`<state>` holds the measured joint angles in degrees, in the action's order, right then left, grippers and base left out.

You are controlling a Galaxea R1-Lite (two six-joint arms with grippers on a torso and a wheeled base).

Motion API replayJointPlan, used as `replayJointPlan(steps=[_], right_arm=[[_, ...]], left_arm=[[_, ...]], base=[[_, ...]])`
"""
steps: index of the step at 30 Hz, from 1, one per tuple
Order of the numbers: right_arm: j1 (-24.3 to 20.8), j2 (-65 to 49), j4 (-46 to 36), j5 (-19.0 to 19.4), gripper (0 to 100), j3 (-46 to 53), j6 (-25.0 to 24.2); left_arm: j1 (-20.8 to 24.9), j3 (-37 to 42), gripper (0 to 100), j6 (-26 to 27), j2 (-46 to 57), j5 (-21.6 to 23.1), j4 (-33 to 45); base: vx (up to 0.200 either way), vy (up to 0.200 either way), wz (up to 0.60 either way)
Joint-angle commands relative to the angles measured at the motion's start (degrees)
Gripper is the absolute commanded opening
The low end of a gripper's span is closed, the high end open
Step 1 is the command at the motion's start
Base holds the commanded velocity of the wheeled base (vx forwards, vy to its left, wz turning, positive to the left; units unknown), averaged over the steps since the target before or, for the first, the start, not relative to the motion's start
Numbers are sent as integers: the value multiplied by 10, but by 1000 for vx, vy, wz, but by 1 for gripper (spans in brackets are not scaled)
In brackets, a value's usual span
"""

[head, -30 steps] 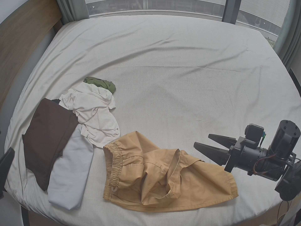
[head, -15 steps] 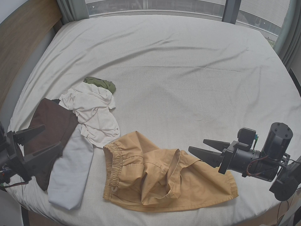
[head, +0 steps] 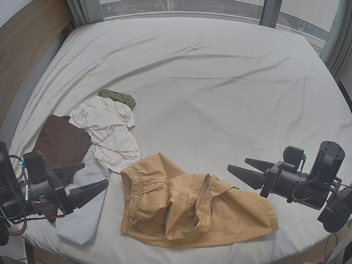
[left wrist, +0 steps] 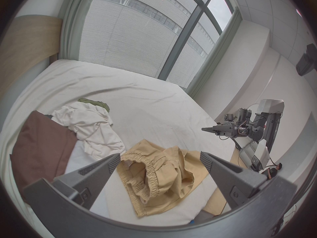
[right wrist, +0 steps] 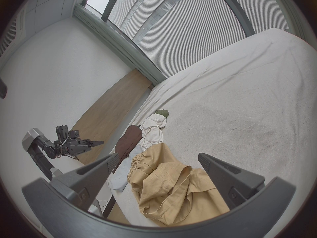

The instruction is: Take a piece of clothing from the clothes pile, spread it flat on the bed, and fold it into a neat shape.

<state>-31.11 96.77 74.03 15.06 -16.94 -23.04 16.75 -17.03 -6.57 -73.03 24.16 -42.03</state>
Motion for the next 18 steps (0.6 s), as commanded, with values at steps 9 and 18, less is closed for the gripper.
replayJointPlan(steps=[9, 18], right_arm=[[8, -80, -66, 2, 100, -56, 24], [22, -98, -87, 8, 100, -64, 20]], left_arm=[[104, 24, 100, -51, -108, -41, -93], [74, -2, 100, -58, -163, -44, -94]], base=[[0, 0, 0], [0, 0, 0]])
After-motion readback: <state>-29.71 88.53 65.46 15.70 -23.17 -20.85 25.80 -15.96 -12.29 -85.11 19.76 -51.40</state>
